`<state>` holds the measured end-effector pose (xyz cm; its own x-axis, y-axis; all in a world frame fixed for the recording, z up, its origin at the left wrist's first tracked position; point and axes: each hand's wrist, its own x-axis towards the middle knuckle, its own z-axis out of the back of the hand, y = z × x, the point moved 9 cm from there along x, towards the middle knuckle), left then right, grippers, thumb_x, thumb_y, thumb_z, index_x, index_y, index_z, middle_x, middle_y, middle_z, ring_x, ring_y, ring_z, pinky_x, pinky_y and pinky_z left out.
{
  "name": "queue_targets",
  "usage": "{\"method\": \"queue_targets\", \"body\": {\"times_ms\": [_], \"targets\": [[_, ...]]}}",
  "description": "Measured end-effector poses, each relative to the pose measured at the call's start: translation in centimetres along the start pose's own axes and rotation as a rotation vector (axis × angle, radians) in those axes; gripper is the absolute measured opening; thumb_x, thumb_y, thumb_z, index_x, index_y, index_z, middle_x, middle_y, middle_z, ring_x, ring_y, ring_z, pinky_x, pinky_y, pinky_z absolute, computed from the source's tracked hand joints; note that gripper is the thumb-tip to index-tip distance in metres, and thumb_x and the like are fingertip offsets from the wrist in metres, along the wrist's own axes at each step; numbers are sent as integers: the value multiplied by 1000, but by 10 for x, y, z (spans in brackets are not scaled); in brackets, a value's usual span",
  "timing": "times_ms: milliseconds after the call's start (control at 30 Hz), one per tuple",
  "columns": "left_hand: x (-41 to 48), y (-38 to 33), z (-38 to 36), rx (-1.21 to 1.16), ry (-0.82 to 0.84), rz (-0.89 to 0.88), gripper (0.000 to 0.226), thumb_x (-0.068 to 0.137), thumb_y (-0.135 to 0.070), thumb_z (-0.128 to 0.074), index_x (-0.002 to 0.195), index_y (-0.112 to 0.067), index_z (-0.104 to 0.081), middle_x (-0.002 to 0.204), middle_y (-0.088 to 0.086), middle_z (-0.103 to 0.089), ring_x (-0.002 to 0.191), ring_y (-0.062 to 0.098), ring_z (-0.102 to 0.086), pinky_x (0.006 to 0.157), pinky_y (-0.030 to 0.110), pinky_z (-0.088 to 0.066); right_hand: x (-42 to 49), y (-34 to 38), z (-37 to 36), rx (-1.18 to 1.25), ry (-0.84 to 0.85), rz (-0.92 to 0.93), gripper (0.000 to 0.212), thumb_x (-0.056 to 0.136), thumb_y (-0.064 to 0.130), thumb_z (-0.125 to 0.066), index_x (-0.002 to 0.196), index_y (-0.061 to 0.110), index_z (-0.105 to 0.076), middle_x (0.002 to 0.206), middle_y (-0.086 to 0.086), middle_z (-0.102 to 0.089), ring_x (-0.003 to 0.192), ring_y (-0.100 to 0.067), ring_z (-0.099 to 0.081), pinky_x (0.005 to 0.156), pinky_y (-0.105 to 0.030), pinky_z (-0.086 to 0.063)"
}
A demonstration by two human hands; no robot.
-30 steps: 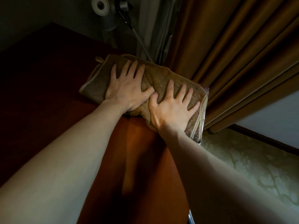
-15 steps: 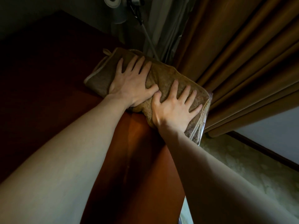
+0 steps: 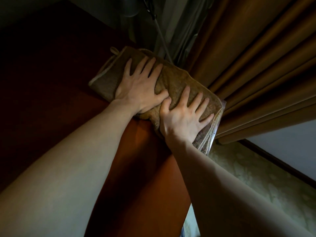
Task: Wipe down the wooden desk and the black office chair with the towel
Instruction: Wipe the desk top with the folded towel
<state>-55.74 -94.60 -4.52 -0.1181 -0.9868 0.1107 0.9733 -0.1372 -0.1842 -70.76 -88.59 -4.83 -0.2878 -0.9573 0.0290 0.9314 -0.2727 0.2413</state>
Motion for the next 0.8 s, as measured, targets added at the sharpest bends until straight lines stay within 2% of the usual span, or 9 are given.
{"method": "queue_targets", "body": {"times_ms": [400,800], "targets": [[0,-1,-2,23,-9,2,91,84,-71,-21,160,-22,-26,169,6,-21,157,24,-13,124,58,-4,3,1,0,-15,-1,6,75,95,62,-26,162,31,-14,169,-11,-10,156,-31,2,121,-65,1],[16,2,-6,47,59,-1,93,84,-72,-14,163,-23,-14,171,4,-10,158,23,-4,125,57,-1,17,6,-4,-6,19,18,76,94,63,-23,162,31,-12,169,-12,-10,156,-32,3,120,-66,3]]}}
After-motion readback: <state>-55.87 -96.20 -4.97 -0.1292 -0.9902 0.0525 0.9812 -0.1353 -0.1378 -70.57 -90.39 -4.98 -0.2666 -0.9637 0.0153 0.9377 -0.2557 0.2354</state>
